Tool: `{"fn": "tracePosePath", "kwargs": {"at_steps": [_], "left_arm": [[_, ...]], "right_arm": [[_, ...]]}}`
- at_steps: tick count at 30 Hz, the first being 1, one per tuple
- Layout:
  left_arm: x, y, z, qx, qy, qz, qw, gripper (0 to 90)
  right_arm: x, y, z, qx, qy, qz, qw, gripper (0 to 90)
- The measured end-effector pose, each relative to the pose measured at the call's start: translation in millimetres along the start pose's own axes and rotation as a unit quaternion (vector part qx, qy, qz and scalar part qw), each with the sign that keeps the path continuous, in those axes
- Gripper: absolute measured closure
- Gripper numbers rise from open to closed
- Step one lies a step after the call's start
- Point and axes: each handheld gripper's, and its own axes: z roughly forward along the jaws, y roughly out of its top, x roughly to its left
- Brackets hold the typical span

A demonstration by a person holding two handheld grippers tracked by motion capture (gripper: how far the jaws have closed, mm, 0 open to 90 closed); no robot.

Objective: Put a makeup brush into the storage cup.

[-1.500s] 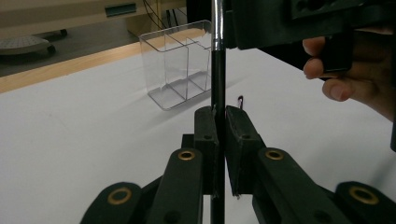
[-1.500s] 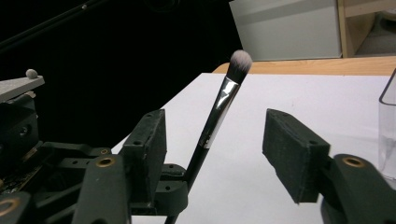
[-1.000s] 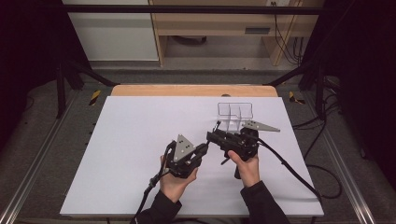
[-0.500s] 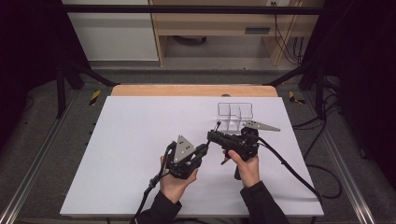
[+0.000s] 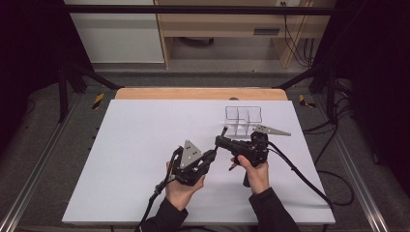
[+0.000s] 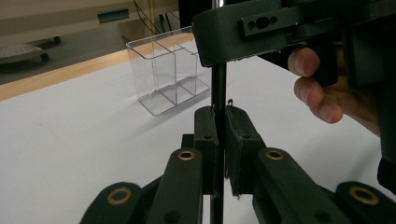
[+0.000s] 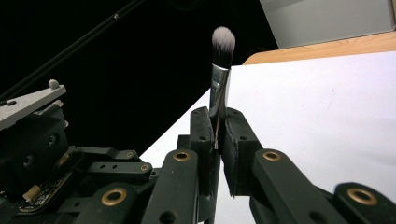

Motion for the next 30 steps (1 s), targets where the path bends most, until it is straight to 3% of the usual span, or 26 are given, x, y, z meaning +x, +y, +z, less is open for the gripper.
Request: {"fn": "tracePosePath", "kwargs": {"at_steps": [4,12,17,24,30], "left_arm": [[2.6,1.7,1.0,0.008,-0.006,0.003,0.9999,82.5],[15.5,11.8,-4.9,0.016,-0.014,0.001,0.9998,59.1],[27.0,15.1,-13.8,0.018,-0.009,0.011,0.9997,46.6],[47.0,11.6,-31.1,0.021,-0.004,0.021,0.9996,32.5],[65.6,0.3,-46.3,0.017,0.003,0.014,0.9997,26.4]], "right_arm": [[-0.1,0.8,-0.9,-0.002,-0.004,-0.004,1.0000,83.2],[-5.9,5.2,-13.3,-0.022,-0.045,-0.023,0.9985,83.2],[-6.4,6.8,-19.2,-0.029,-0.055,-0.039,0.9973,83.2],[-6.1,8.5,-23.5,-0.021,-0.060,-0.063,0.9960,83.0],[-6.4,10.5,-28.7,-0.019,-0.071,-0.080,0.9941,83.1]]}}
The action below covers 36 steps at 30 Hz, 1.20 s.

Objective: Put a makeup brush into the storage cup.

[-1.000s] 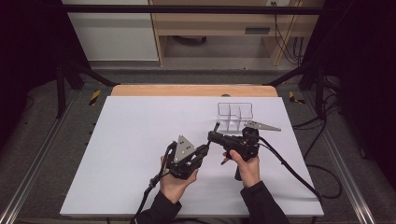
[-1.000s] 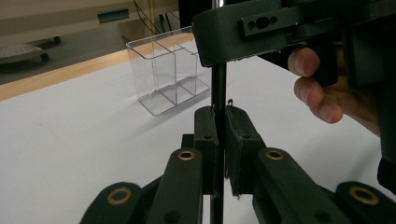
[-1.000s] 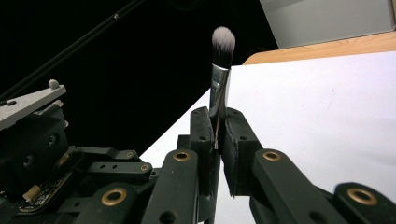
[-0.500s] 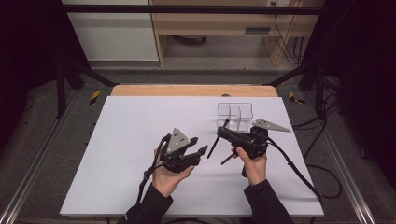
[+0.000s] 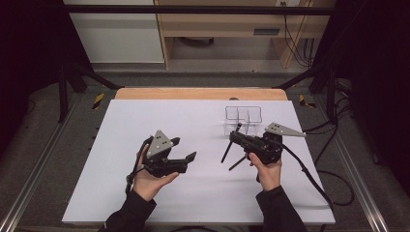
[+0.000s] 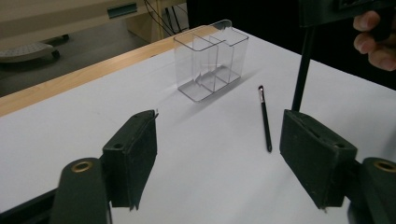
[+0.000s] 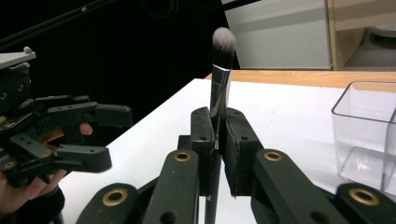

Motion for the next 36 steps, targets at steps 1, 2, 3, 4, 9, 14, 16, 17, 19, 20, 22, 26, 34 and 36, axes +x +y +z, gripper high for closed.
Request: {"fn": "tracePosePath", "kwargs": {"at_steps": [1,2,3,4,9,14,16,17,19,20,22,26,34,36], "left_arm": [[2.3,-2.0,-1.3,0.000,0.000,-0.003,1.0000,25.3],[6.3,-5.3,-3.5,-0.001,0.000,-0.007,1.0000,24.7],[8.4,-7.3,-4.7,-0.002,0.001,-0.009,1.0000,23.5],[11.3,-9.8,-6.1,-0.003,0.002,-0.013,0.9999,23.2],[25.7,-21.9,-13.9,-0.006,0.015,-0.030,0.9994,19.2],[38.5,-32.1,-22.0,-0.014,0.032,-0.039,0.9986,15.9],[42.3,-35.7,-24.4,-0.018,0.032,-0.040,0.9985,14.7],[43.7,-37.6,-25.5,-0.018,0.034,-0.040,0.9985,14.0],[46.2,-41.9,-28.0,-0.022,0.041,-0.037,0.9982,13.6],[47.4,-43.3,-28.8,-0.022,0.040,-0.039,0.9982,13.1],[50.5,-47.0,-30.8,-0.025,0.045,-0.049,0.9975,12.2],[58.2,-54.0,-34.3,-0.017,0.053,-0.058,0.9967,11.7],[69.4,-70.7,-48.5,-0.009,0.068,-0.062,0.9957,10.6],[72.7,-75.2,-52.2,-0.008,0.069,-0.067,0.9953,10.6]], "right_arm": [[-0.2,0.3,-0.9,0.000,-0.003,-0.001,1.0000,83.1],[-0.3,0.5,-1.5,0.001,-0.005,-0.001,1.0000,83.1],[-1.0,0.8,-2.0,-0.001,-0.007,-0.006,1.0000,83.1],[-1.0,1.1,-2.5,0.001,-0.009,-0.007,0.9999,83.1],[-1.2,1.7,-4.3,-0.001,-0.018,-0.018,0.9997,83.1],[-2.1,2.0,-5.1,0.000,-0.024,-0.025,0.9994,83.0],[-2.6,2.3,-5.2,-0.002,-0.025,-0.029,0.9993,83.0],[-2.8,2.5,-5.4,-0.002,-0.025,-0.029,0.9993,83.0],[-2.9,2.5,-5.4,-0.001,-0.027,-0.031,0.9991,83.0],[-3.1,2.4,-5.4,0.001,-0.030,-0.035,0.9989,83.0],[-3.2,2.3,-5.3,0.001,-0.034,-0.036,0.9988,83.0],[-4.0,2.9,-5.5,0.001,-0.040,-0.040,0.9984,83.0],[-8.3,3.7,-0.9,0.006,-0.058,-0.043,0.9974,83.0],[-9.4,4.1,-0.2,0.005,-0.061,-0.045,0.9971,83.0]]}}
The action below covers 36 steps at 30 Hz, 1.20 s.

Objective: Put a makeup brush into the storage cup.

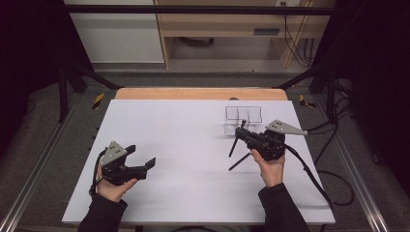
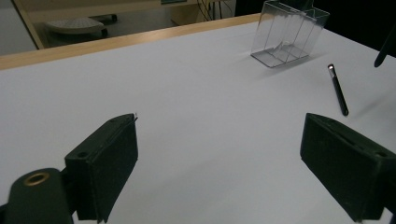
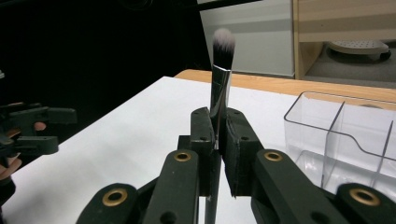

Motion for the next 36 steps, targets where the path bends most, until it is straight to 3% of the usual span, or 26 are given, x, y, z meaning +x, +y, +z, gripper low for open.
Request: {"fn": "tracePosePath", "kwargs": {"at_steps": [12,17,36], "left_arm": [[9.7,-9.2,-5.3,0.004,0.007,0.005,1.0000,9.7],[13.8,-10.7,-8.3,-0.001,0.009,-0.003,1.0000,9.7],[17.5,-11.9,-9.5,-0.004,0.008,0.008,0.9999,9.5]], "right_arm": [[-8.1,14.3,0.3,-0.013,-0.028,-0.016,0.9994,82.8],[-9.0,26.9,0.5,-0.022,-0.039,-0.022,0.9987,82.8],[-19.0,53.7,16.5,-0.028,-0.080,-0.040,0.9955,82.9]]}}
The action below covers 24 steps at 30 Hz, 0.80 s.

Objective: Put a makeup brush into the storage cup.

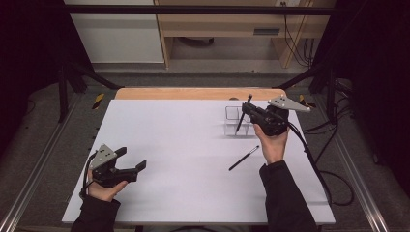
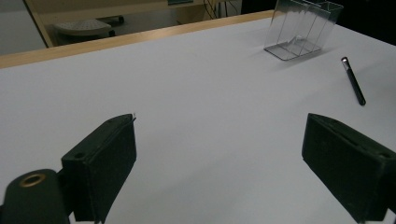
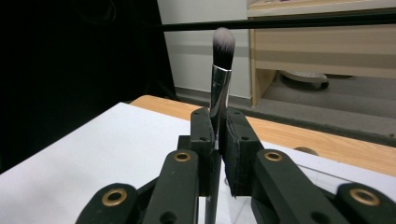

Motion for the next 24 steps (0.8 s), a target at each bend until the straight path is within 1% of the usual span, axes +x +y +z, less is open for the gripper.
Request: {"fn": "tracePosePath", "kwargs": {"at_steps": [2,4,7,12,17,24], "left_arm": [[-0.2,0.1,0.1,0.001,0.000,0.001,1.0000,9.5],[-0.4,0.1,0.2,0.002,-0.001,0.002,1.0000,9.4],[-0.5,0.3,0.3,0.001,0.000,0.001,1.0000,9.5],[-1.5,0.8,0.3,0.000,-0.003,0.003,1.0000,9.5],[-1.4,0.2,1.2,0.001,-0.003,0.003,1.0000,9.4],[-1.8,0.3,1.8,0.006,-0.006,0.006,0.9999,9.4]], "right_arm": [[-2.5,2.6,1.3,-0.003,-0.004,0.001,1.0000,82.9],[-5.0,5.0,2.6,-0.005,-0.012,0.002,0.9999,82.9],[-6.8,7.2,4.1,-0.003,-0.022,-0.005,0.9997,82.9],[-12.6,11.4,7.4,-0.009,-0.041,-0.001,0.9991,82.9],[-17.3,14.1,12.7,-0.008,-0.058,-0.006,0.9983,82.9],[-25.1,15.9,23.1,-0.004,-0.074,-0.003,0.9972,83.0]]}}
